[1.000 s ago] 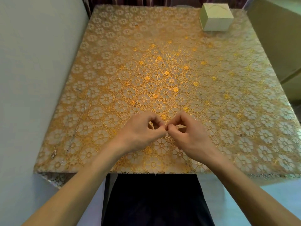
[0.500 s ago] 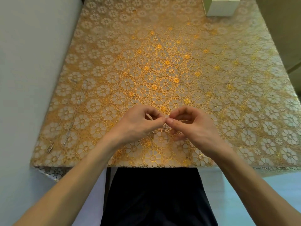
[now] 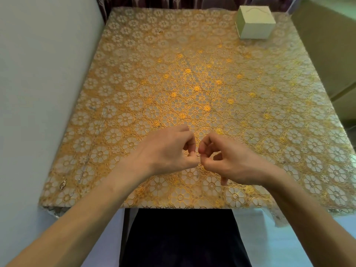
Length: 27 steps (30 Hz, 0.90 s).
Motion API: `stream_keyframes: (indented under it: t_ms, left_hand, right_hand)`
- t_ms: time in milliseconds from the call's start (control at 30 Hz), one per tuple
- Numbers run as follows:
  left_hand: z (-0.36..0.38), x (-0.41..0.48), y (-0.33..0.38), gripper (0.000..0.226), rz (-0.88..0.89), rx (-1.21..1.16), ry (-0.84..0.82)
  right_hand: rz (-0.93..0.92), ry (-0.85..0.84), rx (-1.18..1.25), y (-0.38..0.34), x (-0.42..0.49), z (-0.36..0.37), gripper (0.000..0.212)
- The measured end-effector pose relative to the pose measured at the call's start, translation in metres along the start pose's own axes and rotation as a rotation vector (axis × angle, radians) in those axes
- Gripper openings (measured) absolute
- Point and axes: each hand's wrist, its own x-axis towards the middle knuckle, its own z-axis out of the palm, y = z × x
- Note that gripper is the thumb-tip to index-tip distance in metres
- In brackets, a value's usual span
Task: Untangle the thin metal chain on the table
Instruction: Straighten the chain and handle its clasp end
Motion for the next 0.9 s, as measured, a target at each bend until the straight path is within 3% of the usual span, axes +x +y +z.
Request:
stream_keyframes:
  t_ms: [67,167,333,433,567,667,767,833,900]
  left_hand:
    - [0.001,-0.001,0.001,0.017,0.03,-0.004,0.026]
    - [0.004,-0.002,0.0,0.022,-0.027,-0.234,-0.011]
    - [0.011,-0.004,-0.01,0.007,-0.148,-0.477,0.01]
    - [0.015,-0.008,-0.01,0.006,-0.204,-0.544,0.006]
    - [0.019,-0.012,-0.012,0.006,-0.23,-0.611,-0.017]
    - [0.017,-0.012,-0.007,0.005,-0.234,-0.626,-0.036]
    - [0.019,-0.01,0.0,0.01,-0.24,-0.719,-0.062]
    - [0.024,-0.009,0.002,0.013,-0.246,-0.806,-0.054]
    - [0.03,-0.009,0.005,0.01,-0.254,-0.848,-0.024]
  right_hand:
    - [0.043,-0.019,-0.069,-0.003,0.001,-0.001,0.01]
    - [0.081,0.021,-0.015,-0.004,0.003,-0.001,0.011]
    - [0.176,0.114,0.358,0.01,0.003,0.01,0.025]
    - [0.242,0.172,0.571,0.014,0.003,0.019,0.018]
    - [0.319,0.096,0.832,0.017,-0.003,0.025,0.016]
    - [0.236,0.039,0.624,0.017,-0.012,0.023,0.009]
    - [0.149,0.228,0.266,0.015,-0.015,0.02,0.009]
    - [0.133,0.366,0.322,0.015,-0.014,0.019,0.007]
    - [0.151,0.403,0.582,0.012,-0.014,0.022,0.008]
